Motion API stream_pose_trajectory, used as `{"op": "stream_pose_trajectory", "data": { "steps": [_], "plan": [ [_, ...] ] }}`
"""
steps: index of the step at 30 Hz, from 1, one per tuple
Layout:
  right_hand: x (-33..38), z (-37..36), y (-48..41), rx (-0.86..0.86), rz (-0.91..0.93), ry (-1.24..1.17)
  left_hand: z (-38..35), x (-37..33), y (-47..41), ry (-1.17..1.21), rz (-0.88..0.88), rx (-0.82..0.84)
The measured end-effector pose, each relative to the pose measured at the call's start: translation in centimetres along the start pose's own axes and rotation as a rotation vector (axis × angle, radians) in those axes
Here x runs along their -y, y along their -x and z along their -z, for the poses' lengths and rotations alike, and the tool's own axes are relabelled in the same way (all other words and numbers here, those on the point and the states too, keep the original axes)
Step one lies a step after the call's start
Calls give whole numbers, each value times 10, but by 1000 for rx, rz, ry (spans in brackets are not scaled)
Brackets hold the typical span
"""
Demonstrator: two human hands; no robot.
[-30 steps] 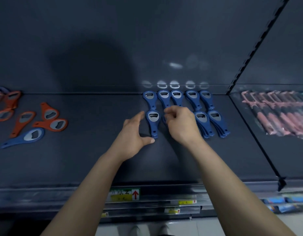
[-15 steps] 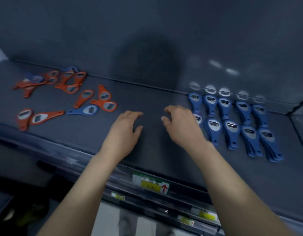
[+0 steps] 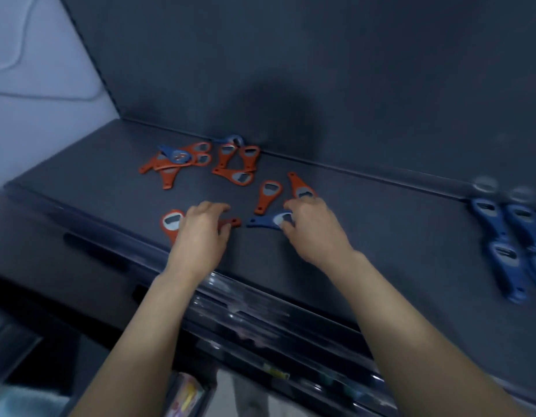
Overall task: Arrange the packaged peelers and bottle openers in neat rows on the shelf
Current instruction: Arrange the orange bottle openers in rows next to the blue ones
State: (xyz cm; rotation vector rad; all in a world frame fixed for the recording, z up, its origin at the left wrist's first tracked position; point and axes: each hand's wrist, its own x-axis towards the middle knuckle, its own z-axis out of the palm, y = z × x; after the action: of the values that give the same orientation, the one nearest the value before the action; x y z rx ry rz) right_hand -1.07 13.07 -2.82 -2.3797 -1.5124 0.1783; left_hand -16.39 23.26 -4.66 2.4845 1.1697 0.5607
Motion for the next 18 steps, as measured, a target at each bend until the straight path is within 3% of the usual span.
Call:
{"op": "stream_pose_trajectory", "data": {
  "steps": [10,18],
  "plan": [
    [36,-14,-57,35,35,30,16,42,-42,26,17,-41],
    [47,-24,-109,47,150,2,30,58,-80,-116,52,-45]
  ]
}}
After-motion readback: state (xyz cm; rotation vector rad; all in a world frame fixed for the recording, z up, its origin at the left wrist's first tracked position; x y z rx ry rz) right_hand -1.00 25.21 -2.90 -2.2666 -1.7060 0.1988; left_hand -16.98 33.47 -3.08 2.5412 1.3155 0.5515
